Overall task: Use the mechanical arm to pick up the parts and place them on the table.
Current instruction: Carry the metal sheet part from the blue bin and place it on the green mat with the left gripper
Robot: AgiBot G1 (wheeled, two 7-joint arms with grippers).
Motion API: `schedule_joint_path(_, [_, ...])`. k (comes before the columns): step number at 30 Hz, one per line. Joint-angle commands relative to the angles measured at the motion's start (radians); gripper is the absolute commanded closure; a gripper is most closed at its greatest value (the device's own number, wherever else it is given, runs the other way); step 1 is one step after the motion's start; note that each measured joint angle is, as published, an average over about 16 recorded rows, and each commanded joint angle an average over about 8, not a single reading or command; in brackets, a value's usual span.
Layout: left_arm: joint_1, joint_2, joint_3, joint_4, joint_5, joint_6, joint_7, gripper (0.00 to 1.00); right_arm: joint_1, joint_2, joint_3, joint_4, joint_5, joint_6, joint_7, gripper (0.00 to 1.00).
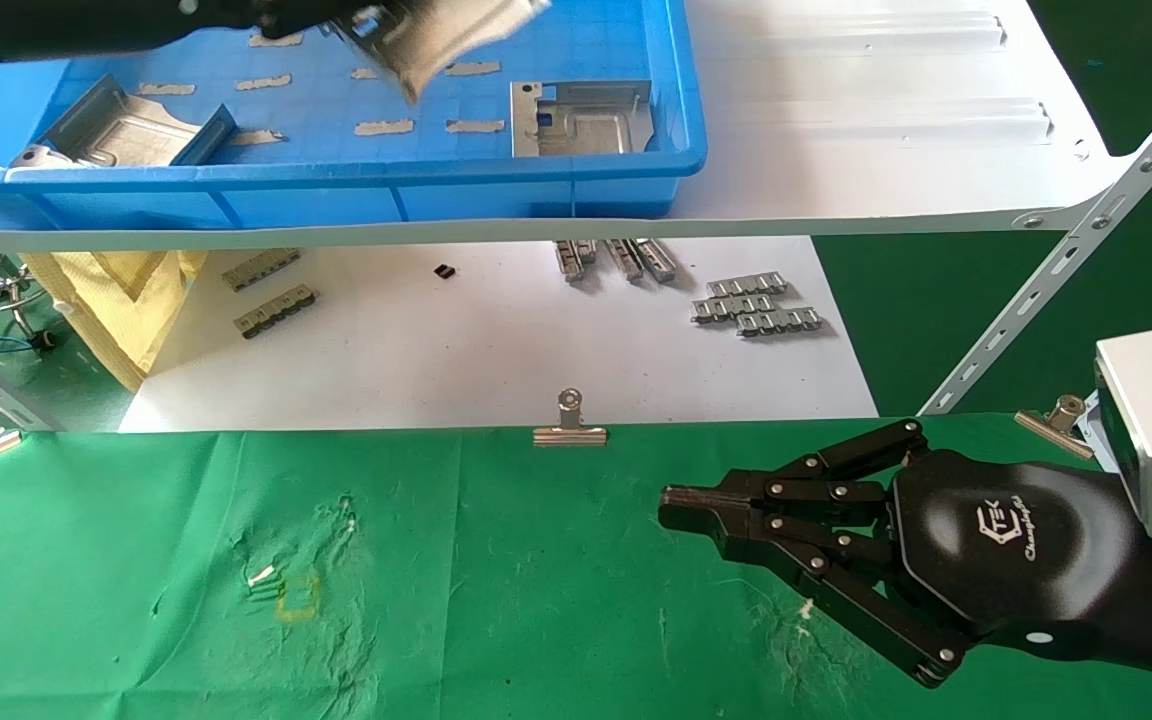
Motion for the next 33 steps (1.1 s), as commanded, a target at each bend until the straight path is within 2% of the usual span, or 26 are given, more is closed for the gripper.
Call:
schedule_joint_path(1, [0.003, -0.025, -0.018, -0.016, -0.028, 0.105, 0.044, 1.00, 0.000, 0.000, 0.000, 0.000, 0.000, 0.000, 0.000, 1.00])
schedule_joint_path(4, [0.022, -0.053, -0.021, -0.049, -0.049, 0.199, 0.104, 1.00, 0.000, 0.000, 0.000, 0.000, 0.000, 0.000, 0.000, 1.00])
schedule_joint_path(7, [0.060, -0.090, -0.010, -0.113, -0.074, 0.242, 0.151, 1.00, 0.000, 0.000, 0.000, 0.000, 0.000, 0.000, 0.000, 1.00])
schedule_joint_path(8, [0.080, -0.108, -0.002, -0.147, -0.086, 0.245, 0.165, 1.00, 0.000, 0.000, 0.000, 0.000, 0.000, 0.000, 0.000, 0.96])
schedule_joint_path(9, [0.103, -0.129, 0.008, -0.188, -0.103, 0.248, 0.180, 1.00, 0.000, 0.000, 0.000, 0.000, 0.000, 0.000, 0.000, 0.87])
schedule_joint_path(15, [0.300, -0.316, 0.109, -0.506, -0.270, 0.248, 0.259, 1.00, 0.000, 0.000, 0.000, 0.000, 0.000, 0.000, 0.000, 0.12])
schedule_joint_path(16, [0.329, -0.346, 0.131, -0.545, -0.294, 0.246, 0.269, 1.00, 0.000, 0.000, 0.000, 0.000, 0.000, 0.000, 0.000, 0.03])
schedule_joint_path(19, [0.391, -0.409, 0.198, -0.601, -0.319, 0.233, 0.307, 1.00, 0.000, 0.000, 0.000, 0.000, 0.000, 0.000, 0.000, 0.00])
schedule_joint_path(22, [0.413, -0.425, 0.256, -0.578, -0.280, 0.219, 0.369, 1.00, 0.000, 0.000, 0.000, 0.000, 0.000, 0.000, 0.000, 0.00])
schedule_joint_path(32, [0.429, -0.348, 0.364, -0.367, -0.110, 0.191, 0.639, 0.99, 0.000, 0.000, 0.000, 0.000, 0.000, 0.000, 0.000, 0.00])
schedule_joint_path(33, [0.429, -0.338, 0.369, -0.345, -0.104, 0.192, 0.656, 0.91, 0.000, 0.000, 0.000, 0.000, 0.000, 0.000, 0.000, 0.00])
